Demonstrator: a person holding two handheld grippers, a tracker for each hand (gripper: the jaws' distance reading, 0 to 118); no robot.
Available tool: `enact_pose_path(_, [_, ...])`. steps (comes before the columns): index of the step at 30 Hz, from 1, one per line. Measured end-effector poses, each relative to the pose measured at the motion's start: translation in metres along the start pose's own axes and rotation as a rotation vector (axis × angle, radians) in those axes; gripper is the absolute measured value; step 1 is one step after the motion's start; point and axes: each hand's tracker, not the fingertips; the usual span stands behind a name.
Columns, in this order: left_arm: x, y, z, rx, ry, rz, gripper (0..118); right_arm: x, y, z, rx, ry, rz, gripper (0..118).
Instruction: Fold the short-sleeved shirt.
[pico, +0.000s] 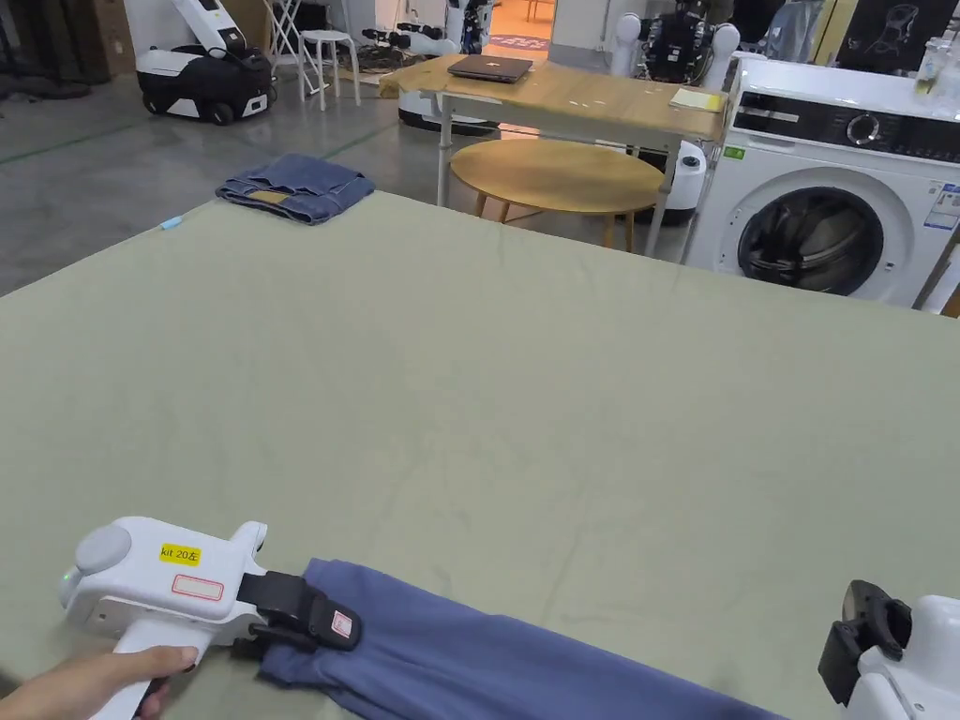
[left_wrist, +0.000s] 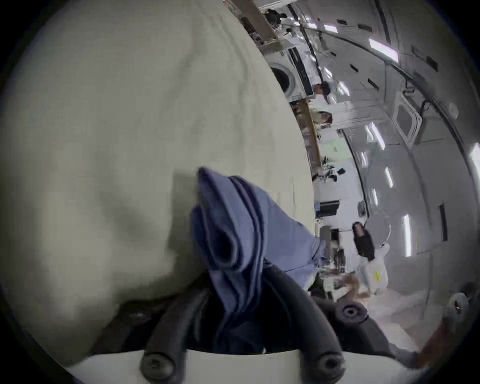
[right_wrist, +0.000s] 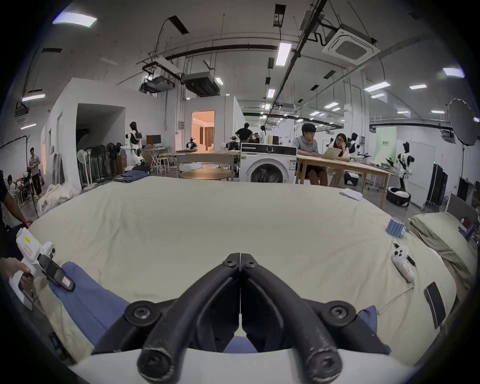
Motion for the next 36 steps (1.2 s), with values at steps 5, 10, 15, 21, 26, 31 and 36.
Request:
enact_pose_path(5, [0.023,-0.005,0.009,0.060,0.106,-0.105,3,0.001,0.000,0.000,-0.009,0.000,0.001,0])
enact_pose_path(10, [0.049,-0.007,0.028,0.099,0.124,-0.159,2,0.004,0.002,0.001,-0.010,0.004,-0.002,0])
enact_pose_path(15, [0.075,-0.006,0.057,0.136,0.168,-0.252,2,0.005,0.006,0.002,-0.002,0.014,-0.006,0])
enact_pose_path(21, [0.086,0.000,0.107,0.214,0.341,-0.246,2,0.003,0.009,0.002,0.006,0.032,0.003,0])
enact_pose_path(26, [0.095,-0.008,0.131,0.243,0.455,-0.272,2,0.003,0.010,0.003,0.015,0.038,-0.004,0])
enact_pose_path(31, [0.122,-0.019,0.121,0.211,0.480,-0.339,2,0.002,0.008,0.002,0.009,0.047,-0.007,0])
enact_pose_path(36, [0.151,-0.026,0.097,0.172,0.359,-0.351,2,0.004,0.005,0.003,0.006,0.053,-0.013,0])
